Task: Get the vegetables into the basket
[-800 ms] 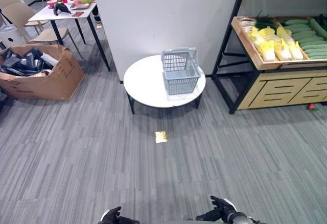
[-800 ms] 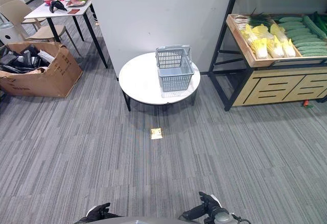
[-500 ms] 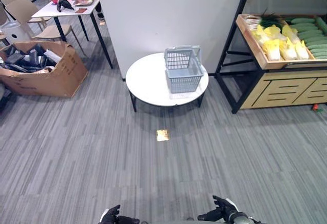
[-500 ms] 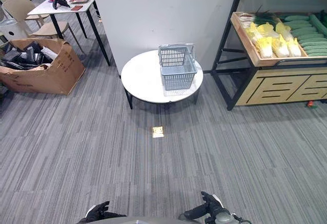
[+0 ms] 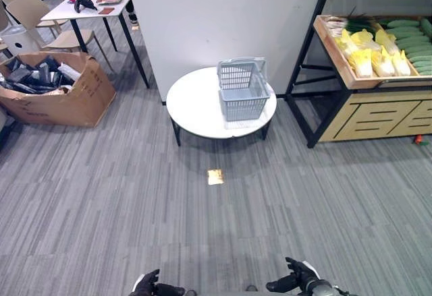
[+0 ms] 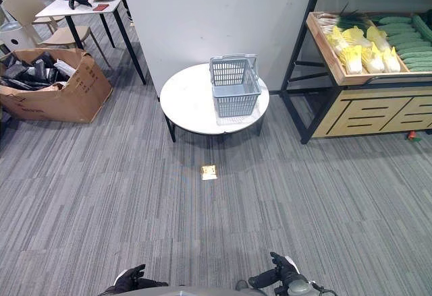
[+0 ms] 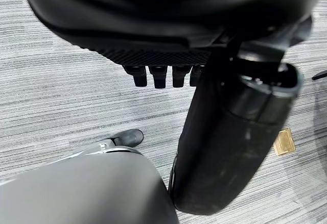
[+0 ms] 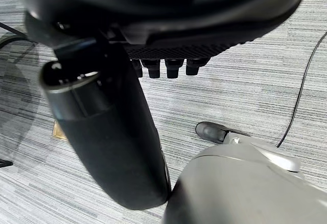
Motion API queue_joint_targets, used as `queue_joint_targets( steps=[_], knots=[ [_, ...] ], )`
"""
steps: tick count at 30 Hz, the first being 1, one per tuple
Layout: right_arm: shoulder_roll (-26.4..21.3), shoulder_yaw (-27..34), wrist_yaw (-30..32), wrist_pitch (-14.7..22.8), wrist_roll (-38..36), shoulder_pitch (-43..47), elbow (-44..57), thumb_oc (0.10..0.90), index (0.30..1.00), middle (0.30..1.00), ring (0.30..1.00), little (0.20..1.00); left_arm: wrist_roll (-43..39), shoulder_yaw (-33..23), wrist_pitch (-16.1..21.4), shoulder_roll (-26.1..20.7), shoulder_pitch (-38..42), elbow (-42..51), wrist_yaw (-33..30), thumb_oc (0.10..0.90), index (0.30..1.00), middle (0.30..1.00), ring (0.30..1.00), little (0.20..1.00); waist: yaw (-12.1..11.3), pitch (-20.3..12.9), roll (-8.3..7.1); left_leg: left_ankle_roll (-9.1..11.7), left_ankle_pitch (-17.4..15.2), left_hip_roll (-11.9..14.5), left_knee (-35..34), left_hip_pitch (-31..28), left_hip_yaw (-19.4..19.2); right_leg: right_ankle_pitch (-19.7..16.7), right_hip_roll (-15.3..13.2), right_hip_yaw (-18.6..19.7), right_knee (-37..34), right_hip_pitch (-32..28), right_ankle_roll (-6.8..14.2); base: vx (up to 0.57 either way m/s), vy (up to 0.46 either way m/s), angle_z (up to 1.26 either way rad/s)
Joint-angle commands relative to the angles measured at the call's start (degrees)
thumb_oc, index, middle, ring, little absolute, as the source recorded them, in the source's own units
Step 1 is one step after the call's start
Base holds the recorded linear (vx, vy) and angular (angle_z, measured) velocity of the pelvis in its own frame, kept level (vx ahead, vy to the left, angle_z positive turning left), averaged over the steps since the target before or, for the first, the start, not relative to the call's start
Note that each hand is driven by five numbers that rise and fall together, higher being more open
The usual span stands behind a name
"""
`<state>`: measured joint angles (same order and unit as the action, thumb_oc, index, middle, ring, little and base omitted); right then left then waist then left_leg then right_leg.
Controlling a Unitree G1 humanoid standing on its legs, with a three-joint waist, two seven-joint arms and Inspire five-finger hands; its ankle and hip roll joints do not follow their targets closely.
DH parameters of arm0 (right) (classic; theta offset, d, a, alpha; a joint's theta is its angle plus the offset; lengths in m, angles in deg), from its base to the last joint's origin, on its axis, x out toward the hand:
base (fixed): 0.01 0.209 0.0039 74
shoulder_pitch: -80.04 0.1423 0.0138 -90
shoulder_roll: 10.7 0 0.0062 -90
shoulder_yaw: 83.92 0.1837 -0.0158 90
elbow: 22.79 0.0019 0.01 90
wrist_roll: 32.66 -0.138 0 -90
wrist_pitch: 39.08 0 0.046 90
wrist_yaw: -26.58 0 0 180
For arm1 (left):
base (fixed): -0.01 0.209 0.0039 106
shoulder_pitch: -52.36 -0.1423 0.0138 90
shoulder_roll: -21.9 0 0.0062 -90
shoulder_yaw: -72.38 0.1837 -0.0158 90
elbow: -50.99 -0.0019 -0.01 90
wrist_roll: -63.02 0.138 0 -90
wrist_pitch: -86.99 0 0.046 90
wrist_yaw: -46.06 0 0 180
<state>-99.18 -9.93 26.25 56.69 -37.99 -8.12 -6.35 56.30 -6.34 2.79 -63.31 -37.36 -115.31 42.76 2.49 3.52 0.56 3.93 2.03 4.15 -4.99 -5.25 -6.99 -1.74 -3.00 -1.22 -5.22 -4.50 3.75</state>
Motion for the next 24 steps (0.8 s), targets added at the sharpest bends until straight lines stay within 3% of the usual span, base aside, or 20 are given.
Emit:
queue_joint_targets(
  steps=[1, 8, 16, 22, 24],
  knots=[
    [-2.36, -1.64, -0.16, 0.14, 0.96, 1.73, -3.19, 0.900, 1.000, 1.000, 1.000, 1.000, 1.79, 0.69, -0.15, -1.02, 0.54, -3.82, 0.71, 0.900, 1.000, 1.000, 1.000, 1.000, 0.05, -0.35, -1.88, 0.79, -1.63, 2.36, -0.01, -0.86, 3.56, -1.57, -2.66, 1.53, 0.22, 1.75, 3.24, 0.00, 0.000, 0.00],
    [-3.04, -1.75, -0.02, 0.10, 0.85, 2.46, -2.23, 0.900, 1.000, 1.000, 1.000, 1.000, 2.30, 0.65, -0.53, -1.75, 1.40, -4.53, 0.47, 0.900, 1.000, 1.000, 1.000, 1.000, 0.48, 0.77, -2.09, 1.15, -1.38, 2.82, -0.01, 0.24, 3.88, -1.69, -2.28, 1.44, 0.23, 2.61, 2.95, 0.00, -0.010, 0.00],
    [-4.41, -1.93, 0.62, 0.08, 0.10, 5.20, -1.55, 0.900, 1.000, 1.000, 1.000, 1.000, 2.03, 1.30, -1.11, -3.11, 4.24, -4.25, -0.34, 0.900, 1.000, 1.000, 1.000, 1.000, 0.94, 4.20, -1.12, 1.17, 0.08, 4.80, 0.92, 3.14, 4.73, 3.34, 0.08, 1.56, 12.49, 10.90, 1.44, 0.00, -0.047, 0.00],
    [-4.87, -3.42, 0.01, 0.48, 0.51, 5.55, 0.17, 0.900, 1.000, 1.000, 1.000, 1.000, 1.12, 1.18, -1.17, -3.35, 4.89, -3.60, 0.19, 0.900, 1.000, 1.000, 1.000, 1.000, 1.05, 5.01, -0.84, 2.13, 1.46, 6.14, 5.15, 4.98, 5.54, 4.21, 1.82, 1.29, 12.49, 11.22, -0.23, 0.08, -0.144, 0.07],
    [-5.15, -3.26, -0.17, 0.67, 0.59, 5.08, 0.44, 0.900, 1.000, 1.000, 1.000, 1.000, -0.12, 0.23, -1.13, -2.93, 4.62, -3.47, 0.76, 0.900, 1.000, 1.000, 1.000, 1.000, 0.73, 5.42, -1.00, 2.40, 1.69, 5.58, 11.29, 6.68, 5.92, 4.20, 2.13, 1.50, 11.71, 9.75, -1.07, 0.09, -0.110, 0.01]
  ],
)
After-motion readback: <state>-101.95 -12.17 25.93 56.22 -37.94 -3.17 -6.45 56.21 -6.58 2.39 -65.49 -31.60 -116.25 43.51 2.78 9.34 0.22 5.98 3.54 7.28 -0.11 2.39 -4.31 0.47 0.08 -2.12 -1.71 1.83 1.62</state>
